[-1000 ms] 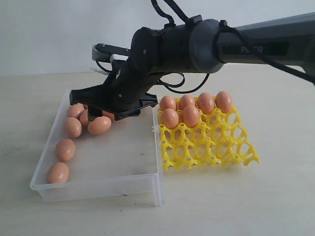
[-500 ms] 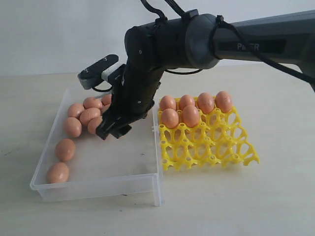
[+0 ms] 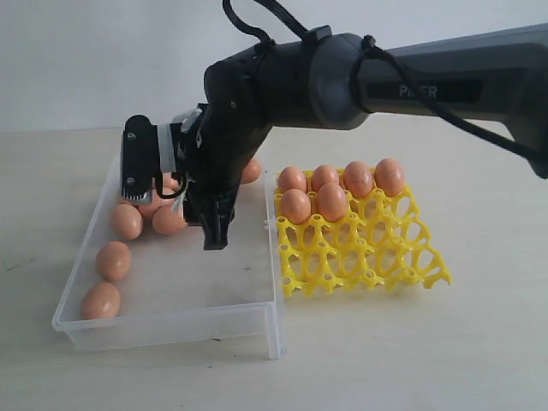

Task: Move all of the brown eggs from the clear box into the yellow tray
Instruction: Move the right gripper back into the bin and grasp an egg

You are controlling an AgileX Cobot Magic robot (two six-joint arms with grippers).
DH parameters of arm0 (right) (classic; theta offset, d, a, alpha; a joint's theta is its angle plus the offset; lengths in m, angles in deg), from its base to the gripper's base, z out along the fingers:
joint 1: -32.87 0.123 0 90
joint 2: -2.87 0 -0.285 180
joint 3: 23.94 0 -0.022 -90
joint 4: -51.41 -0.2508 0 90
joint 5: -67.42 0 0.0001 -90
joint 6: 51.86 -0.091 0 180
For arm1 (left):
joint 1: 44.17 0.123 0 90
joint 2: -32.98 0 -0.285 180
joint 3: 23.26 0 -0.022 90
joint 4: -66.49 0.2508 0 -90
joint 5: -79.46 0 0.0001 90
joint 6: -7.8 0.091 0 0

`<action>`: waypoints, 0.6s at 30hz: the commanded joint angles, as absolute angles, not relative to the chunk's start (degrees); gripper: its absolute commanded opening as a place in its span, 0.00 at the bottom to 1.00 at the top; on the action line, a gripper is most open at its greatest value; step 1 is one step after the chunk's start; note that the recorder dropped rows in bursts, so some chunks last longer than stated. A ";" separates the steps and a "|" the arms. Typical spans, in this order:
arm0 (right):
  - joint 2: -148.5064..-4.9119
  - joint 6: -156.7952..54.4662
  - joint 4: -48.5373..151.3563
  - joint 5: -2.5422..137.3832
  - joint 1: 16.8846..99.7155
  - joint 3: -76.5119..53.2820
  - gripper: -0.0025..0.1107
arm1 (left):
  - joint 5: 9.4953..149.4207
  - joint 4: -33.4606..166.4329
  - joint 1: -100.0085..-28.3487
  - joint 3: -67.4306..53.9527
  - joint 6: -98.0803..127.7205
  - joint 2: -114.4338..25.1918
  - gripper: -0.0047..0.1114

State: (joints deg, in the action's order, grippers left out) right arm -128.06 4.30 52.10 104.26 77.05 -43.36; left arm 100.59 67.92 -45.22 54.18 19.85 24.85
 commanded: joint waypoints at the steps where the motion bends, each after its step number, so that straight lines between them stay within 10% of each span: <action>1: -130.60 12.32 44.68 100.55 77.53 -43.62 0.52 | 100.16 67.92 -45.32 53.95 19.55 25.19 0.04; 18: -136.03 15.00 42.79 89.12 77.53 -43.73 0.52 | 100.16 67.92 -45.32 53.95 19.55 25.19 0.04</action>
State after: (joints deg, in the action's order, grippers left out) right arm -135.47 14.43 43.16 92.17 77.54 -43.36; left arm 100.59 67.92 -45.22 54.18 19.85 24.85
